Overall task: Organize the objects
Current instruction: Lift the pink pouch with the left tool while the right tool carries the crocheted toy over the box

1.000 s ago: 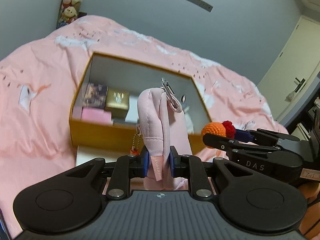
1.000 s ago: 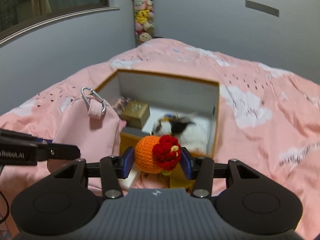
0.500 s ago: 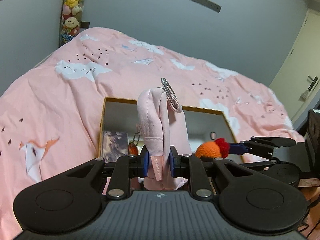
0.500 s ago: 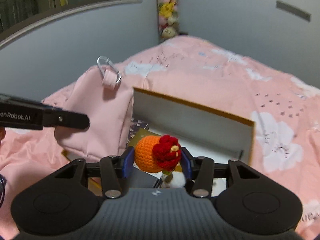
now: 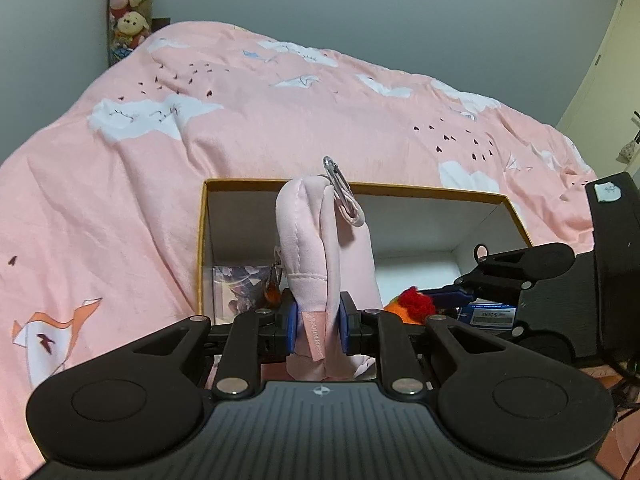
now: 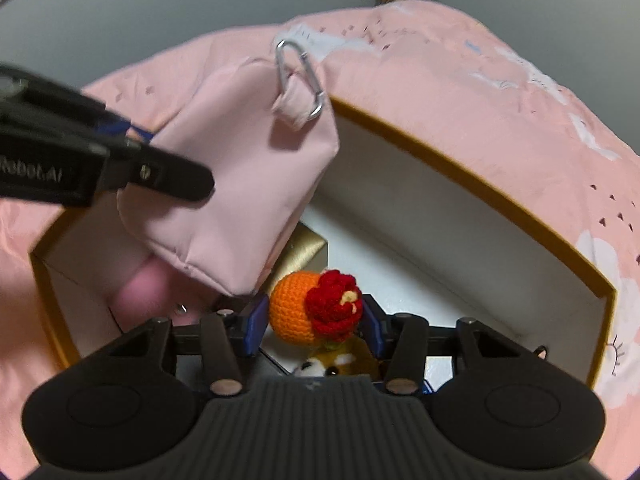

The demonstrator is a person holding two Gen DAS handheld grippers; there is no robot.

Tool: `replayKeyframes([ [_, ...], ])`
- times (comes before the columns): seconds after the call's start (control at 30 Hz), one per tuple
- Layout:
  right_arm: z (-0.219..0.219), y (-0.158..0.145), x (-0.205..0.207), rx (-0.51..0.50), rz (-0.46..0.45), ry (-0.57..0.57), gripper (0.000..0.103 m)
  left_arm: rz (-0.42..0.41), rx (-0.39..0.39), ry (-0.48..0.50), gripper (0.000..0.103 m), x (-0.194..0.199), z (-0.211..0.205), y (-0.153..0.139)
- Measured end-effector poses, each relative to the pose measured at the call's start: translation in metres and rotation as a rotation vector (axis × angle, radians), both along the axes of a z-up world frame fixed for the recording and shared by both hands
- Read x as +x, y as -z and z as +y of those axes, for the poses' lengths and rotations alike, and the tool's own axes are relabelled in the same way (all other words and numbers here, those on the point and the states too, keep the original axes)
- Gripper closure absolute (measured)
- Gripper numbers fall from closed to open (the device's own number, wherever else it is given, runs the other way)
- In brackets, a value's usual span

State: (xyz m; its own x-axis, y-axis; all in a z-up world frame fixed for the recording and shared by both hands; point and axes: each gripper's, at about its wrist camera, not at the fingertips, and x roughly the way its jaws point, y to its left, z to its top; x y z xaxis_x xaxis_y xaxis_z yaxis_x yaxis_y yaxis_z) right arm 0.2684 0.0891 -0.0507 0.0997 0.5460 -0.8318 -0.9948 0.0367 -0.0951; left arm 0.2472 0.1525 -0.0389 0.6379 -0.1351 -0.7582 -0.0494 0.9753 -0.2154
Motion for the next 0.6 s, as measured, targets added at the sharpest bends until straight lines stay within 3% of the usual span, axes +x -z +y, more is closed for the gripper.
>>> replayKeyframes([
  [0.2, 0.008, 0.021, -0.014, -0.115, -0.091, -0.105, 0.054, 0.016, -0.014, -0.003, 0.081, 0.007, 0.004, 0.008],
  [0.37, 0.010, 0.029, -0.022, -0.133, -0.119, -0.147, 0.051, 0.021, -0.027, -0.004, 0.081, 0.007, 0.007, 0.008],
  [0.5, 0.003, 0.017, -0.015, -0.105, -0.058, -0.126, 0.043, 0.023, -0.029, -0.001, 0.081, 0.008, 0.008, 0.008],
  [0.57, -0.002, 0.008, -0.011, -0.081, -0.023, -0.119, 0.045, 0.023, -0.029, 0.003, 0.081, 0.009, 0.008, 0.007],
  [0.6, -0.004, 0.004, -0.009, -0.072, -0.006, -0.114, 0.053, 0.024, -0.023, 0.007, 0.081, 0.010, 0.008, 0.007],
])
